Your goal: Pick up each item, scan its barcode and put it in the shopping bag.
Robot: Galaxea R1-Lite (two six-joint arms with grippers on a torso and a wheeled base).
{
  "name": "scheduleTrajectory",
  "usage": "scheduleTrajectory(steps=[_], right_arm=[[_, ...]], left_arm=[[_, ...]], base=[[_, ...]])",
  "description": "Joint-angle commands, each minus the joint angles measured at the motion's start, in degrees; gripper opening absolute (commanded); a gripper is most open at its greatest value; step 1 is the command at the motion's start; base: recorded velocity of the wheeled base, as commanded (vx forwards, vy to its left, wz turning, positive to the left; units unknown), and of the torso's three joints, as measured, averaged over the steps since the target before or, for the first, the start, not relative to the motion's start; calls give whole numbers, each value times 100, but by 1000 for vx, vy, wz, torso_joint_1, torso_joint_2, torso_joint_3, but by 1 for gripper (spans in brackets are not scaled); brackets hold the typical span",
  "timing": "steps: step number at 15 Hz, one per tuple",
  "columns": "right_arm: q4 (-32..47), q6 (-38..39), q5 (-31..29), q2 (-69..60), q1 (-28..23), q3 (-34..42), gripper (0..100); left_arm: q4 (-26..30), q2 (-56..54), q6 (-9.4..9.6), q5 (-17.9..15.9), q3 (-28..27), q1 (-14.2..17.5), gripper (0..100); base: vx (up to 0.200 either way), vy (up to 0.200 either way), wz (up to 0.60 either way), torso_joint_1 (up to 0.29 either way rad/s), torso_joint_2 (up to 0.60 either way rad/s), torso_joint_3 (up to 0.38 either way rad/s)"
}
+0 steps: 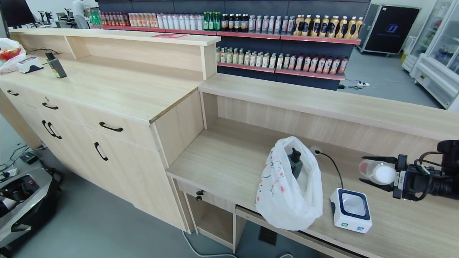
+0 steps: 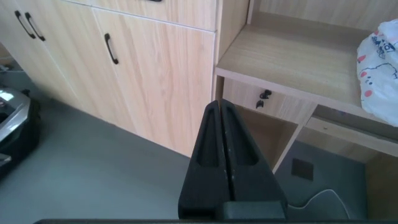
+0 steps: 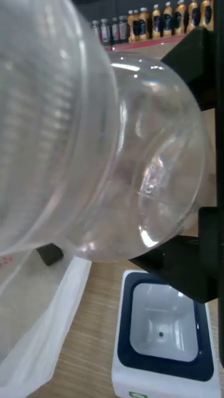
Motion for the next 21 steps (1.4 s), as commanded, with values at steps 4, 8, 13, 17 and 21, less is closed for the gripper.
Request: scheduleTrajectory(steps=[4,8,13,17,21], right_arm=[[635,-629,-7,35,-24,20,0],[635,-823,-7,149,-24,20,0],[600,-893,-15,492,-16,-50,0],[591,-946,-15,589,-7,-59,0],[600,-946,-15,694,2,-76,0]], left_arm=[[0,0,0,2,0,0,0],[0,0,0,2,0,0,0],[0,0,0,2,0,0,0],[0,0,0,2,0,0,0],[0,0,0,2,0,0,0]], base=[[0,0,0,0,0,0],[0,0,0,0,0,0],[0,0,0,0,0,0],[0,0,0,0,0,0],[0,0,0,0,0,0]])
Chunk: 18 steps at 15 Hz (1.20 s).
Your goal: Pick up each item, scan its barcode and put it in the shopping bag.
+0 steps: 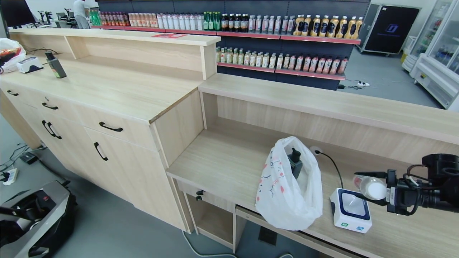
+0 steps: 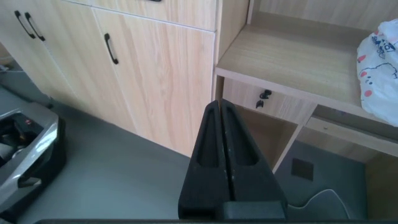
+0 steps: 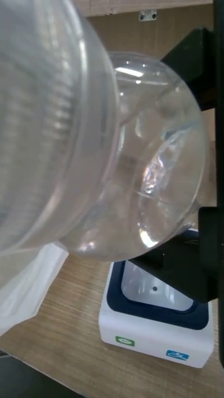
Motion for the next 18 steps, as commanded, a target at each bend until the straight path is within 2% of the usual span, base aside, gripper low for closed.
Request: scheduleTrajectory(steps=[1,18], right_arm=[[12,-1,4,62,40,7,0],[4,-45,31,352,83,-151,0]], left_arm=[[0,-2,2,2,0,0,0],[0,-2,2,2,0,0,0]], base=[[0,0,0,0,0,0],[0,0,0,0,0,0]])
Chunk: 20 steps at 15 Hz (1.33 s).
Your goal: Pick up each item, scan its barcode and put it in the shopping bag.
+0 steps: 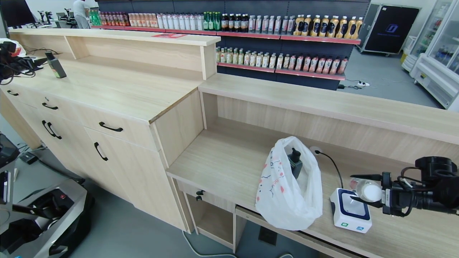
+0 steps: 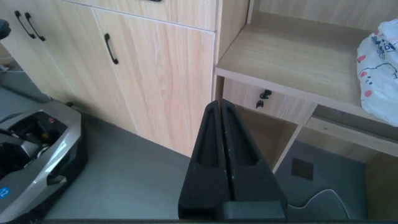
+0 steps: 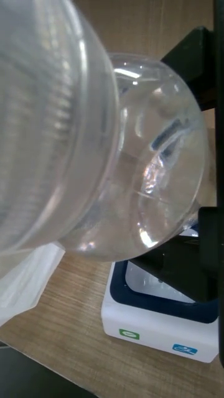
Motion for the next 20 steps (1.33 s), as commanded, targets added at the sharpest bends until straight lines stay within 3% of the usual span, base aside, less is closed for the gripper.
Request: scheduleTrajectory(steps=[1,20], right_arm=[[-2,1,4,64,24,-34,0],[33,168,92,99,156,-288,0]], left_arm=[[0,0,0,2,0,0,0],[0,0,0,2,0,0,0]], base=[[0,0,0,0,0,0],[0,0,0,0,0,0]])
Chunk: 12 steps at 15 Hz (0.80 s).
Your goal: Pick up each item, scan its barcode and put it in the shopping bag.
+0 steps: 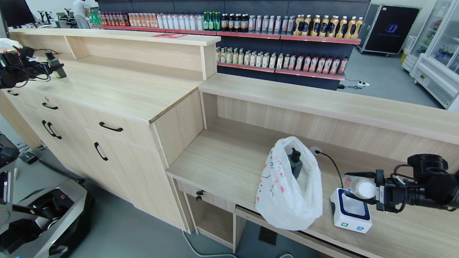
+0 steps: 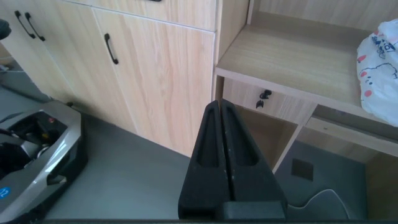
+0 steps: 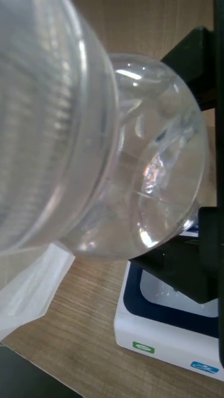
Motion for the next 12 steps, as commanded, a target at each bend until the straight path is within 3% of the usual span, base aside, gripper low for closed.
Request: scheduleTrajectory(steps=[1,4,5,8,10,12], right_arm=[[50,332,85,-236,-60,2,0],[384,1931,278,-1036,-157,-42,0],[401,2107,278,-1142,-236,-86,0],[489,4005,243,-1994,-561,-59,0],[735,5385,-38,-2530,-631,-51,0],[735,6915,-855,-2899,-623,-51,0]], left_arm=[[0,0,0,2,0,0,0],[0,0,0,2,0,0,0],[0,0,0,2,0,0,0],[0,0,0,2,0,0,0],[0,0,0,2,0,0,0],[0,0,0,2,0,0,0]], base=[[0,0,0,0,0,0],[0,0,0,0,0,0],[0,0,0,0,0,0],[0,0,0,0,0,0],[0,0,0,0,0,0],[0,0,0,0,0,0]])
